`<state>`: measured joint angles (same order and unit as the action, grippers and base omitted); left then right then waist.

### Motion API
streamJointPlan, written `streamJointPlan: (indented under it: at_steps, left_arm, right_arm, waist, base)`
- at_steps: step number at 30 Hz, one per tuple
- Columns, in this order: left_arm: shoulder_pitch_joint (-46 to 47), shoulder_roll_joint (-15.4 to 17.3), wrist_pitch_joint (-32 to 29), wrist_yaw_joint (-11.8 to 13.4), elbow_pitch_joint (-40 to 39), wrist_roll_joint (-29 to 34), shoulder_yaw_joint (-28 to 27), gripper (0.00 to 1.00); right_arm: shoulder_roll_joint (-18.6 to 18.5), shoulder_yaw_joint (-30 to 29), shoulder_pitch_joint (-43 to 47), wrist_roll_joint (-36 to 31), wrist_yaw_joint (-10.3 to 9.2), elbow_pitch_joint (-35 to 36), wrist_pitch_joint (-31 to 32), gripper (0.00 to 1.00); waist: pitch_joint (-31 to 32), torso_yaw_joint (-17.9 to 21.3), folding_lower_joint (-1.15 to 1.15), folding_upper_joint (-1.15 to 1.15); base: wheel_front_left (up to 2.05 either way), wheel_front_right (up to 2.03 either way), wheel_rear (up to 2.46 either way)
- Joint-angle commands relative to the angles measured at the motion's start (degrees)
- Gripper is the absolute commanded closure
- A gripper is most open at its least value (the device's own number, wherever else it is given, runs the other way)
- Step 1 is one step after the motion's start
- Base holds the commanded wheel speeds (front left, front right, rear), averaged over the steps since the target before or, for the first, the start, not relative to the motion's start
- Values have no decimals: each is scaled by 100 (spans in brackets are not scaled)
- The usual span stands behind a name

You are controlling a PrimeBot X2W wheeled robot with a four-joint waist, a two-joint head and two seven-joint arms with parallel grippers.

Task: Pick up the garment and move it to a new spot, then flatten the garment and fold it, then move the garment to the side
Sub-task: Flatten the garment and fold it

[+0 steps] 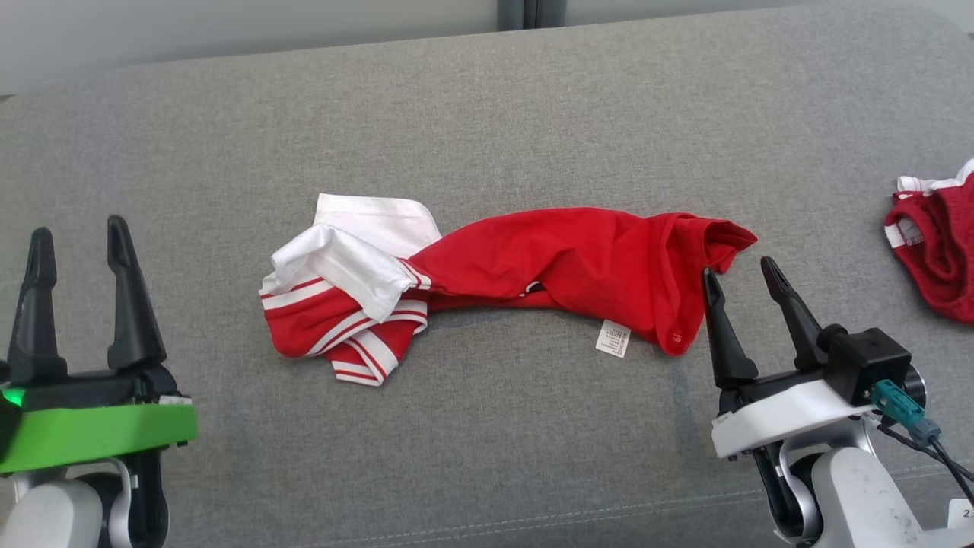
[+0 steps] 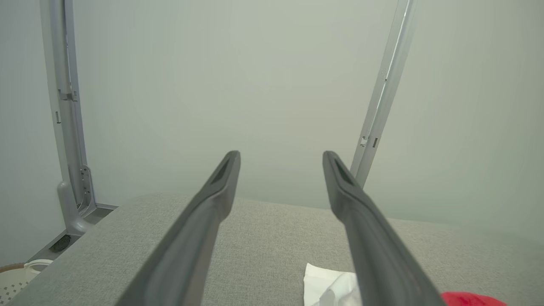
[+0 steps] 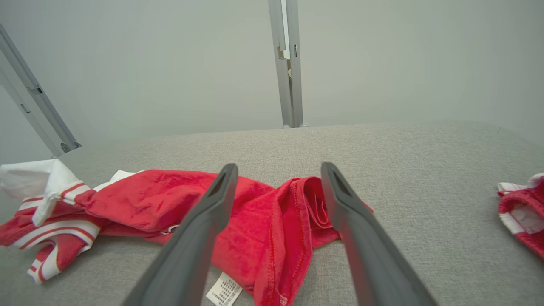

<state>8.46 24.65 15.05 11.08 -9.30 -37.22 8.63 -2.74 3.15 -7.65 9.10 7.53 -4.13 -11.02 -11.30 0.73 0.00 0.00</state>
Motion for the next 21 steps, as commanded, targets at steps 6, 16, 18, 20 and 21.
streamJointPlan:
  at_steps: [6,16,18,20,21]
  left_arm:
    - [-625,-539,9,-496,238,1041,-229,0]
    - [-943,-656,9,-785,762,1702,22,0]
    - [-968,-630,9,-813,850,1755,74,0]
    - [-1007,-648,9,-829,906,1768,113,0]
    - [-1008,-650,9,-832,917,1775,116,0]
  right_arm:
    - [-15,44,158,-101,-7,-130,26,0]
    - [-15,87,449,-186,-8,-120,183,0]
    - [-16,94,524,-207,-8,-97,236,0]
    - [-15,82,625,-193,-8,-43,271,0]
    - [-15,74,643,-182,-8,-31,285,0]
  waist:
    - [318,1,0,0]
    - [677,53,0,0]
    - [735,76,0,0]
    - [781,92,0,0]
    - [786,93,0,0]
  base:
    - [0,0,0]
    - [0,0,0]
    - [0,0,0]
    - [0,0,0]
    - [0,0,0]
